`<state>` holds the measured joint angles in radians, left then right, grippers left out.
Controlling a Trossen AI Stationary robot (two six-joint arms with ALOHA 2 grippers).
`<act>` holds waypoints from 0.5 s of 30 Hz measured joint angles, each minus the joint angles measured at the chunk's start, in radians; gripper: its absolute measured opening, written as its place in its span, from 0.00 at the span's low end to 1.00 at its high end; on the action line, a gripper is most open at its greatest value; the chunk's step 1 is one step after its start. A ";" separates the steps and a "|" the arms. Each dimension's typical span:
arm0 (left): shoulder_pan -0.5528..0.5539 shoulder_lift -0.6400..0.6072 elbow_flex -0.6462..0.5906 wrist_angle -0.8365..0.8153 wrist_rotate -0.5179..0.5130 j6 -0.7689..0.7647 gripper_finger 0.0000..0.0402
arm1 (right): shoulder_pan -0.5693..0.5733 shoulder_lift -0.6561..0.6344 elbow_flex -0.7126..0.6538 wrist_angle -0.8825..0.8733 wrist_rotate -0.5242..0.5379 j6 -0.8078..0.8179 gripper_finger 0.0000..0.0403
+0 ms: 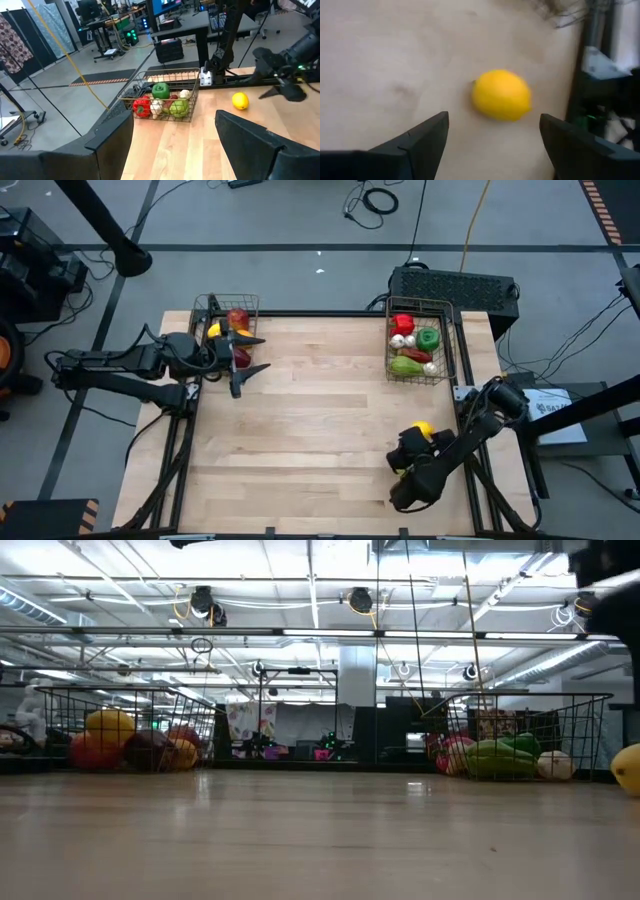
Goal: Sort produce into baskets
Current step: Put the lemon into the left wire basket
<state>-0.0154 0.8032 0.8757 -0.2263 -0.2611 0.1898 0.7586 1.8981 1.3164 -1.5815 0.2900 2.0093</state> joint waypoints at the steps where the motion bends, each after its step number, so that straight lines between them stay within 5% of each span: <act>1: 0.000 0.000 0.000 0.001 0.000 0.000 0.72 | -0.005 -0.014 0.004 0.017 0.014 -0.028 0.76; 5: -0.002 0.000 0.000 0.001 0.003 -0.002 0.72 | -0.041 -0.046 -0.004 0.005 0.015 -0.151 0.76; 15: -0.007 0.002 0.000 0.011 0.007 -0.001 0.72 | -0.180 -0.124 -0.060 0.031 0.022 -0.765 0.76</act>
<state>-0.0223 0.8055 0.8757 -0.2150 -0.2543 0.1890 0.5783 1.7737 1.2563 -1.5505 0.3122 1.2441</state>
